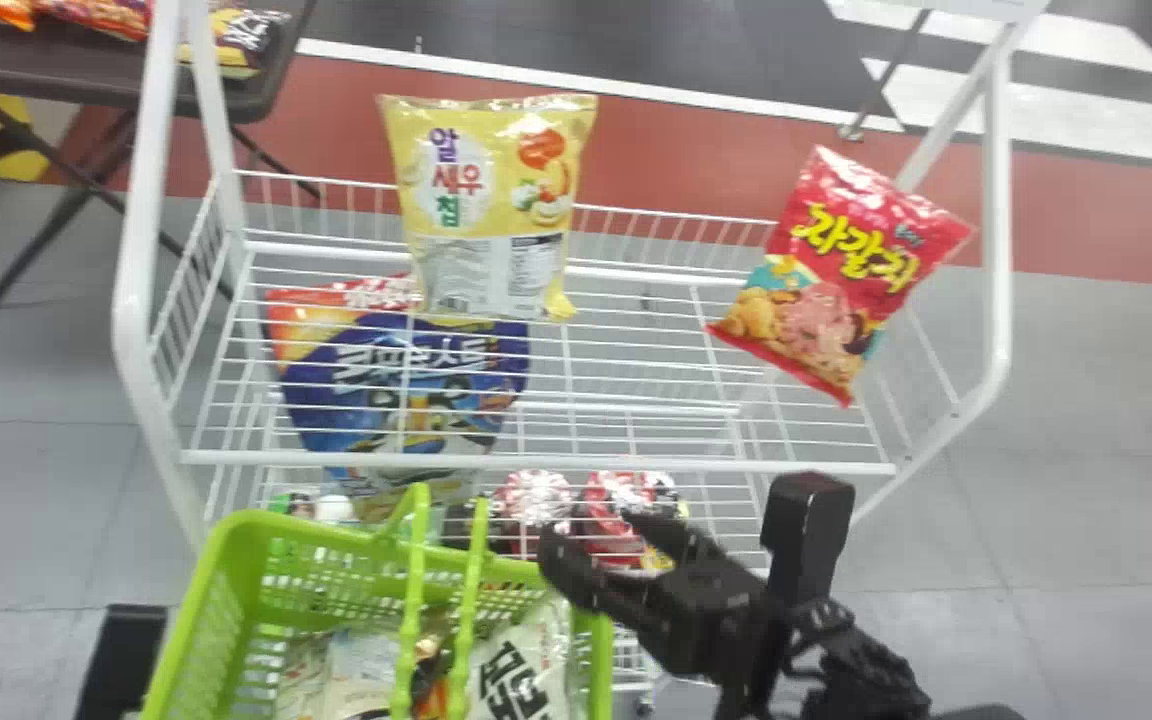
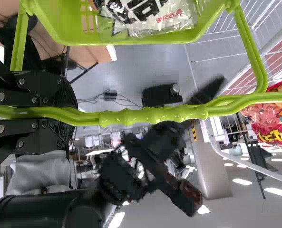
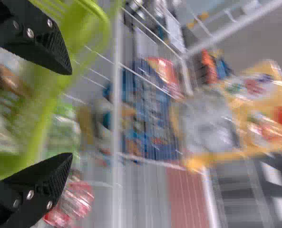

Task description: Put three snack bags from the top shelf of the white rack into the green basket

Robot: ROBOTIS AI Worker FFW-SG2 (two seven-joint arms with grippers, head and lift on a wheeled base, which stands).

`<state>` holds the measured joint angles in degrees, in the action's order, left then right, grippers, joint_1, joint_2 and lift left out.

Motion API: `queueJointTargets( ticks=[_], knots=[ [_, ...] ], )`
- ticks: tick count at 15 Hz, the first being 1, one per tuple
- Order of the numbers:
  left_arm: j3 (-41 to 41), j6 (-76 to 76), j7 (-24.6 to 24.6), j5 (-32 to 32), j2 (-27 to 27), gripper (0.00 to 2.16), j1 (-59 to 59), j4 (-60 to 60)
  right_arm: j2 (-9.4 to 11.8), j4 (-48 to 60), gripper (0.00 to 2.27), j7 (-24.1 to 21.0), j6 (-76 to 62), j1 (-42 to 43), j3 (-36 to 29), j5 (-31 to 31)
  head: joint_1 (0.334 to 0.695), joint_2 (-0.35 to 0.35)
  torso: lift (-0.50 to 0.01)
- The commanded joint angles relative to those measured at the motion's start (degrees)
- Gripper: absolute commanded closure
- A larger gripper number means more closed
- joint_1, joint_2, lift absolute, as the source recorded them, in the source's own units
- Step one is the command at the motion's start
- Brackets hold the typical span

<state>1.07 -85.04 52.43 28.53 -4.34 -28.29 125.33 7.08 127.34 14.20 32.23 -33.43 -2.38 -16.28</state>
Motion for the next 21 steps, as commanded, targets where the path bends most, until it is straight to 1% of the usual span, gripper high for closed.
queueJointTargets(
  ticks=[1,2,4,6,9,11,13,15,16,17,18,19,20,21],
  knots=[
    [-0.28,0.0,0.13,-0.05,-0.05,1.51,-0.1,-0.26,-0.31,-3.32,0.06,-3.04,-6.43,5.75,-1.66,3.19,0.695,-0.333,0.0],
    [-0.28,0.0,0.13,-0.05,-0.05,1.51,-0.1,-0.35,-0.49,-5.43,0.06,-6.38,-6.43,9.0,-1.66,5.56,0.695,-0.35,0.0],
    [-0.28,0.0,0.21,-0.05,-0.14,1.51,-0.19,-0.35,-1.19,-11.85,0.07,-16.66,-6.08,17.17,-0.61,10.83,0.695,-0.35,0.0],
    [-0.28,0.0,0.21,-0.05,-0.23,1.51,-0.28,-0.44,-1.9,-19.14,0.1,-25.19,-5.03,25.08,0.01,14.26,0.695,-0.35,0.0],
    [-0.19,0.0,0.3,-0.14,-0.58,1.51,-0.19,-0.35,-1.9,-26.7,0.13,-34.77,-5.2,32.29,-0.17,17.16,0.695,-0.35,0.0],
    [-0.01,0.0,0.39,-0.14,-0.75,1.51,-0.19,-0.35,-1.9,-31.71,0.14,-37.32,-5.03,36.16,-1.31,17.34,0.695,-0.35,0.0],
    [-0.1,0.0,0.48,-0.05,-1.11,1.51,0.34,-0.88,-1.9,-34.61,0.15,-40.04,-6.08,37.65,-2.8,17.69,0.695,-0.35,0.0],
    [-0.72,-0.17,0.48,0.03,-1.46,1.51,1.66,-1.58,-1.9,-35.76,0.15,-39.78,-6.08,37.65,-5.18,17.6,0.695,-0.35,0.0],
    [-0.89,-0.17,0.48,0.03,-1.55,1.51,1.92,-1.58,-1.9,-35.84,0.29,-38.72,-5.2,37.65,-6.41,16.98,0.695,-0.35,0.0],
    [-0.89,-0.52,0.48,-0.05,-1.55,1.51,2.01,-1.67,-1.9,-35.84,0.66,-36.53,-5.2,37.12,-6.76,16.02,0.695,-0.35,0.0],
    [-0.89,-0.7,0.39,-0.14,-1.55,1.51,2.27,-2.02,-1.9,-35.23,1.24,-35.03,-5.2,36.16,-6.76,15.93,0.695,-0.35,0.0],
    [-0.98,-0.7,0.3,-0.14,-1.46,1.51,2.36,-2.02,-1.9,-34.26,1.86,-33.8,-5.2,35.28,-6.67,15.84,0.695,-0.35,0.0],
    [-1.07,-0.7,0.21,-0.14,-1.46,1.51,2.36,-2.02,-1.9,-33.56,2.1,-32.66,-5.2,35.1,-6.67,15.58,0.695,-0.35,0.0],
    [-1.15,-0.88,0.21,-0.14,-1.46,1.51,2.36,-2.02,-1.9,-33.29,2.19,-31.43,-6.43,34.66,-6.76,15.4,0.695,-0.35,0.0]
  ],
)
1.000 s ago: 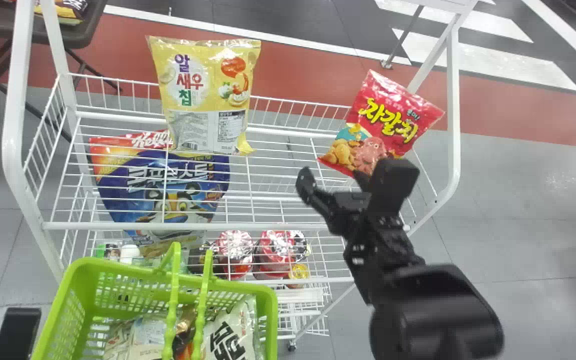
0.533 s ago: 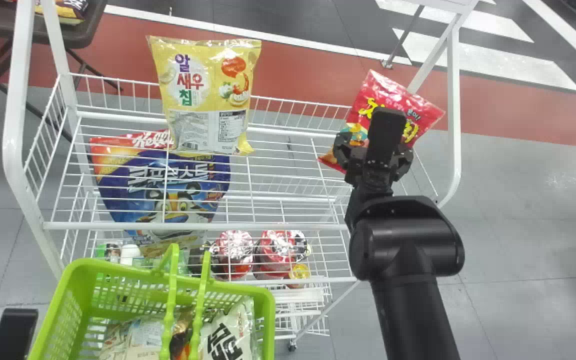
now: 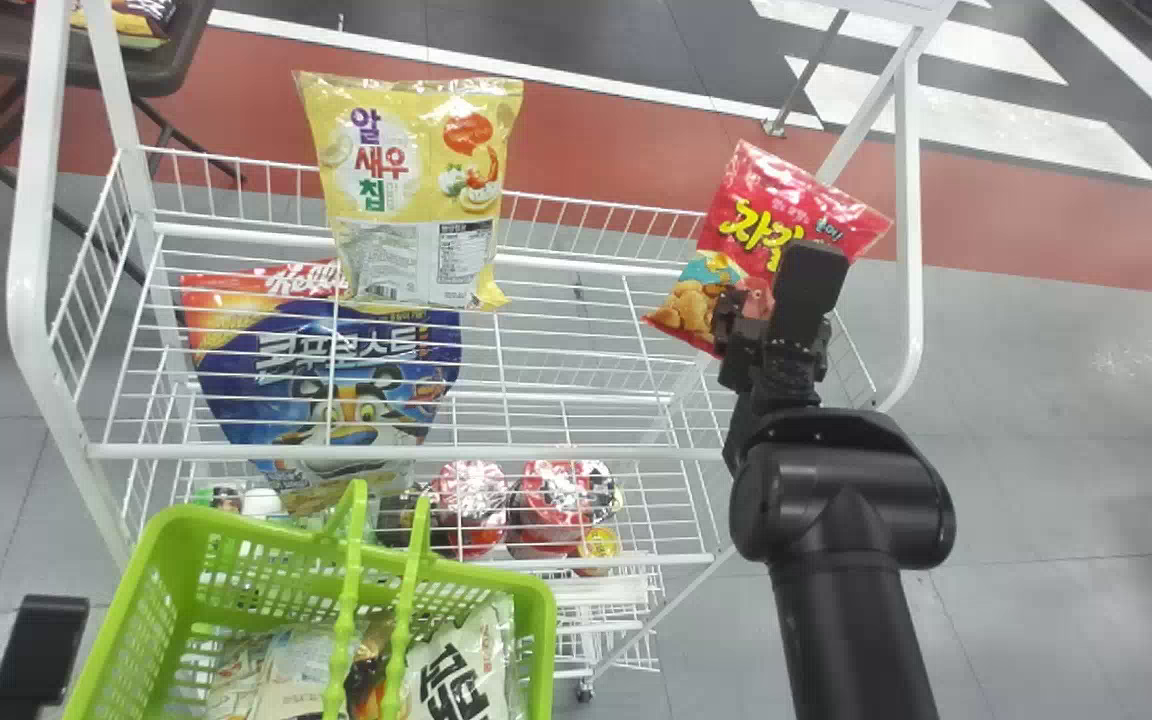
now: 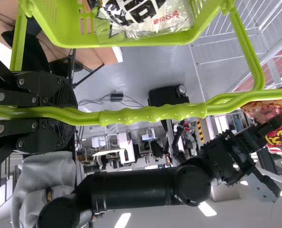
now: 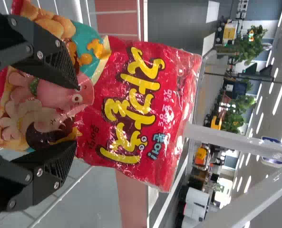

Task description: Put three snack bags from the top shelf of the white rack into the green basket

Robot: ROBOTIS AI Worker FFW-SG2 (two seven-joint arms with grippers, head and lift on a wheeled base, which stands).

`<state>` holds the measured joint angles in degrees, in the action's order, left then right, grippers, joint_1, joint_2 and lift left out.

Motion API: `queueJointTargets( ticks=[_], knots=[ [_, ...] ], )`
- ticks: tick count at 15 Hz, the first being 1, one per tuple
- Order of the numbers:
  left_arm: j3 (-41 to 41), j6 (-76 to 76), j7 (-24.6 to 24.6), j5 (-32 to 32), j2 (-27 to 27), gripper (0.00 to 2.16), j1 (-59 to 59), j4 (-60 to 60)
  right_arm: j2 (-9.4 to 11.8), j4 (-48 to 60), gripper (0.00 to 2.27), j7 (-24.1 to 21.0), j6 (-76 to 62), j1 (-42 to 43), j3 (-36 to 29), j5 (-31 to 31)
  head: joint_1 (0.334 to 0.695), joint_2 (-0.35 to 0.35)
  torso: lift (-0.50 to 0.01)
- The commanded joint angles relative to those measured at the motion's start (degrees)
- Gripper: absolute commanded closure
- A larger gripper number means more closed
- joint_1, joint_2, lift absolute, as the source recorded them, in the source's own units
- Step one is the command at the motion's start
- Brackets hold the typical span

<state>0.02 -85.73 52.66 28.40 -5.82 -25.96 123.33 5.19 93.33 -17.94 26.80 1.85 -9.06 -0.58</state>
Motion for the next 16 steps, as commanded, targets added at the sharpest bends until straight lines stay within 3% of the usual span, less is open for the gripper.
queueJointTargets(
  ticks=[1,11,16],
  knots=[
    [-0.1,-0.71,-0.02,-0.01,0.01,1.51,0.03,-0.02,-0.01,0.71,2.24,1.16,-2.05,-0.7,-0.17,-0.21,0.695,-0.35,0.0],
    [-0.28,-1.94,-0.37,-0.01,0.01,1.51,0.3,0.33,0.08,7.57,2.24,3.71,-11.9,-7.91,0.71,-1.36,0.695,-0.35,0.0],
    [-0.19,-1.94,-0.54,-0.19,0.01,1.51,0.65,0.07,-0.01,24.27,2.24,7.92,-12.95,-21.89,3.61,-4.7,0.695,-0.35,0.0]
  ],
)
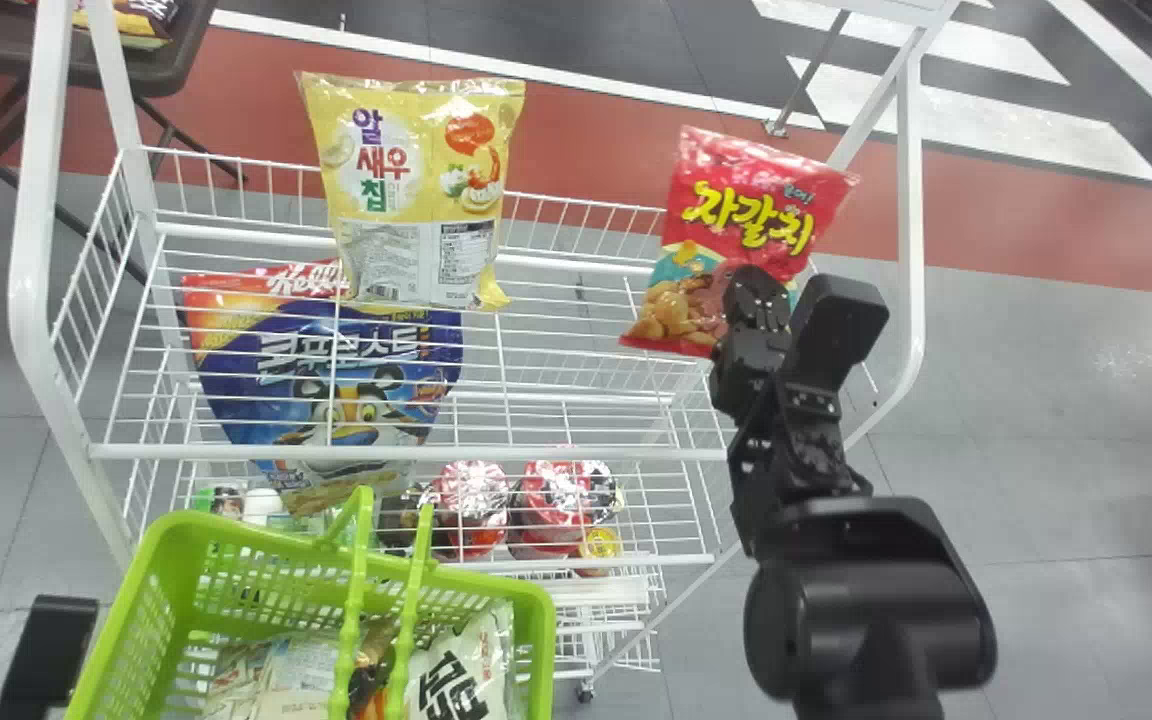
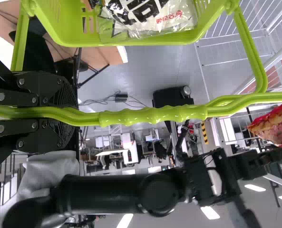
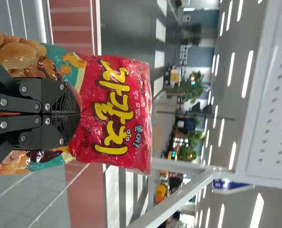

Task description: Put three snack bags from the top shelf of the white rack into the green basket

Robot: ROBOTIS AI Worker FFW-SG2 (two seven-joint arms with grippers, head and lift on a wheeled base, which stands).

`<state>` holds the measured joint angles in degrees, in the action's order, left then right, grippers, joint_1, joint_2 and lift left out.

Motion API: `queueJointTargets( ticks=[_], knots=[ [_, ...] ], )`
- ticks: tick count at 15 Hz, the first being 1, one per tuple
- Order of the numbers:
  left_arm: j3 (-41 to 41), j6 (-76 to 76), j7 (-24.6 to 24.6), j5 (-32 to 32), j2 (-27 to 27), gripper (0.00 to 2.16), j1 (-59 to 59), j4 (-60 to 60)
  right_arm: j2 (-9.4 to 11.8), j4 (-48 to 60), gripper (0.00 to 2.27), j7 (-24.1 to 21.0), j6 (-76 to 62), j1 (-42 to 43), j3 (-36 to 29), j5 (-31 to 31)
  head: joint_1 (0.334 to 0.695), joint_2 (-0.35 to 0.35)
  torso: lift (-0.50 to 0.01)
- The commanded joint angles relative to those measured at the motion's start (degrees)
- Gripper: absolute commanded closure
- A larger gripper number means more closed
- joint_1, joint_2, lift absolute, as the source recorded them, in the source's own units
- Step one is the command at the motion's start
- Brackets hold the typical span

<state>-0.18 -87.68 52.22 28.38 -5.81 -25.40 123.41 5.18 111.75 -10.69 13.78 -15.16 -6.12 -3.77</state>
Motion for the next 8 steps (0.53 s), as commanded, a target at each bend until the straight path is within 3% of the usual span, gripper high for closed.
queueJointTargets(
  ticks=[1,5,8],
  knots=[
    [0.18,0.0,-0.1,-0.26,0.01,1.51,0.09,-0.1,0.0,9.46,2.24,1.55,0.07,-8.05,0.94,-2.03,0.695,-0.35,0.0],
    [1.58,0.0,-0.1,-0.26,0.27,1.51,0.0,-0.01,0.7,20.97,2.24,6.56,2.7,-20.17,1.29,-7.22,0.695,-0.35,0.0],
    [2.73,1.76,-0.45,-0.17,0.71,1.51,-0.61,0.07,2.64,23.96,2.24,11.13,10.79,-24.13,1.73,-10.21,0.695,-0.35,0.0]
  ],
)
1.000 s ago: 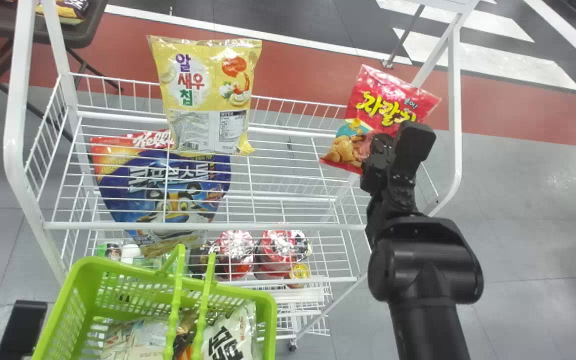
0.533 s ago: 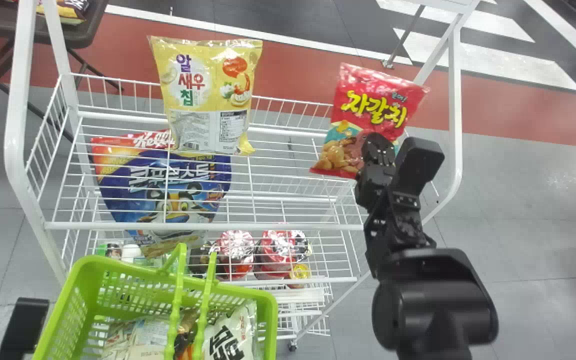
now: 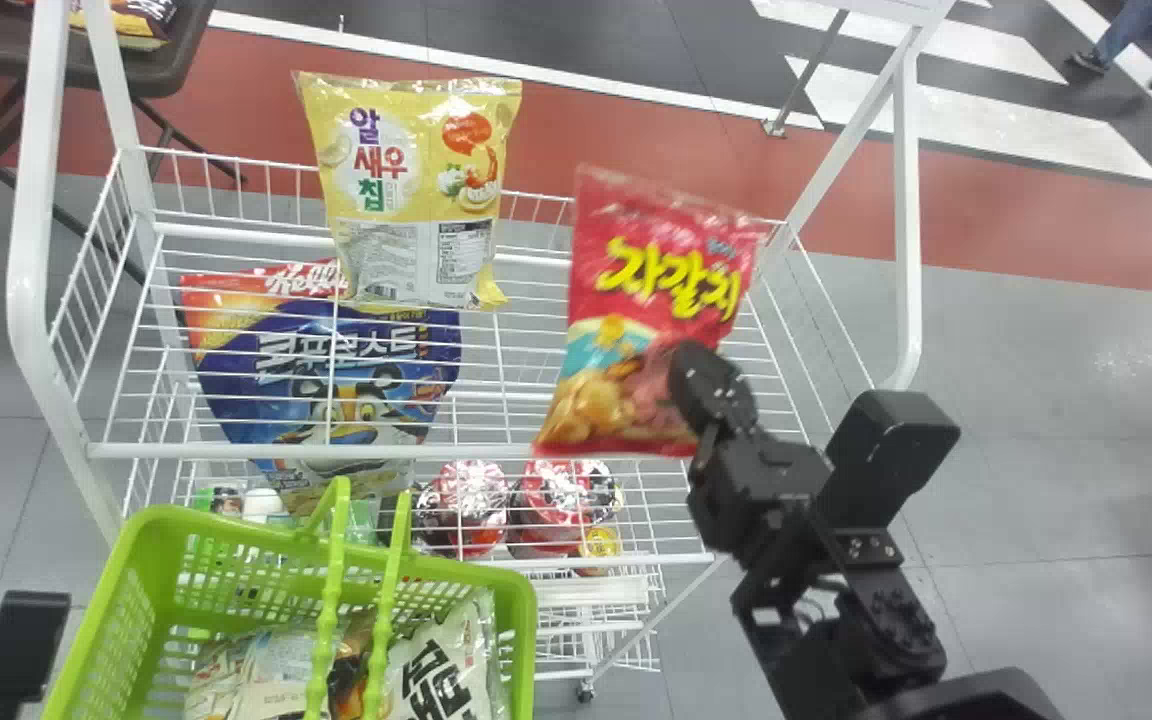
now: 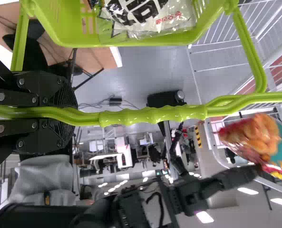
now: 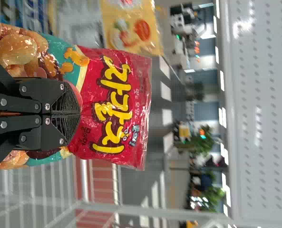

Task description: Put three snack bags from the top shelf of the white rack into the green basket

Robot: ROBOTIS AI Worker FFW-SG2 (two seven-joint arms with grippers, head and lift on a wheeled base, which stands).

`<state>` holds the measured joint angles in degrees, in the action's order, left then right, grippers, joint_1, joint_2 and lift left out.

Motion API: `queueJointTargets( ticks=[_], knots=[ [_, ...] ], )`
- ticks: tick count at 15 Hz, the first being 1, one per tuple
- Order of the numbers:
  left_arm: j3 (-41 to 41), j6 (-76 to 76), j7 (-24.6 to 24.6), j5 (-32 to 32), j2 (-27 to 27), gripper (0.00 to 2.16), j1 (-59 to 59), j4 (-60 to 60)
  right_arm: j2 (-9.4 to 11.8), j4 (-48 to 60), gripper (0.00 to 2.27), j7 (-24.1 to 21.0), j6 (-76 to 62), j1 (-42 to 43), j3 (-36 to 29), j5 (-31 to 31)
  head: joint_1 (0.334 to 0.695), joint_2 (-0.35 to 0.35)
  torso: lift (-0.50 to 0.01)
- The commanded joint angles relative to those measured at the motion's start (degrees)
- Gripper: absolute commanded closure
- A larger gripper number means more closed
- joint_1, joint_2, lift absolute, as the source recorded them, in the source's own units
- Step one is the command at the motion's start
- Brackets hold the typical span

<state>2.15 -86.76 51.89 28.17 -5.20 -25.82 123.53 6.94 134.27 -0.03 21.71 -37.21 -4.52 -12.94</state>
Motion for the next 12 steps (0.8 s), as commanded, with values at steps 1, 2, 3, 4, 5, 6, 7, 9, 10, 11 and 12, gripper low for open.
queueJointTargets(
  ticks=[1,2,3,4,5,6,7,9,10,11,12],
  knots=[
    [0.57,1.37,-0.47,0.04,0.1,1.51,-0.19,-0.22,1.59,3.02,2.24,1.96,4.79,-4.18,0.57,-1.3,0.695,-0.35,0.0],
    [0.84,1.37,-0.56,0.04,0.19,1.51,-0.19,-0.14,2.03,4.51,2.24,2.84,6.9,-5.94,0.66,-1.65,0.695,-0.35,0.0],
    [1.28,1.54,-0.56,0.04,0.37,1.51,-0.19,-0.14,2.29,5.83,2.24,4.77,11.65,-7.44,0.66,-2.62,0.695,-0.35,0.0],
    [1.63,1.54,-0.56,0.04,0.46,1.51,-0.19,-0.14,2.64,6.45,2.24,6.62,15.69,-8.84,0.66,-3.76,0.695,-0.35,0.0],
    [1.72,1.72,-0.65,0.04,0.46,1.51,-0.19,-0.22,2.82,6.62,2.24,7.85,18.15,-9.81,0.75,-3.85,0.695,-0.35,0.0],
    [1.8,1.72,-0.65,0.04,0.46,1.51,-0.19,-0.22,3.0,6.09,2.24,9.52,19.73,-10.6,1.18,-4.03,0.695,-0.35,0.0],
    [1.8,1.72,-0.39,0.04,0.46,1.51,-0.28,-0.14,3.17,5.3,2.24,11.19,20.96,-11.3,1.62,-4.73,0.695,-0.35,0.0],
    [1.8,1.89,-0.39,0.04,0.46,1.51,-0.46,-0.14,3.61,4.6,2.24,14.27,24.65,-12.62,3.21,-6.22,0.695,-0.35,0.0],
    [1.72,1.89,-0.39,0.04,0.54,1.51,-0.46,-0.14,3.87,4.16,2.24,15.41,25.18,-13.06,4.35,-6.75,0.695,-0.35,0.0],
    [1.54,1.89,-0.47,0.04,0.54,1.51,-0.46,0.04,3.96,3.72,2.24,15.94,25.18,-13.06,5.75,-6.75,0.695,-0.326,0.0],
    [1.28,1.89,-0.47,0.04,0.63,1.51,-0.46,0.04,4.14,3.28,2.24,16.37,25.01,-12.97,7.42,-6.66,0.695,-0.31,0.0]
  ],
)
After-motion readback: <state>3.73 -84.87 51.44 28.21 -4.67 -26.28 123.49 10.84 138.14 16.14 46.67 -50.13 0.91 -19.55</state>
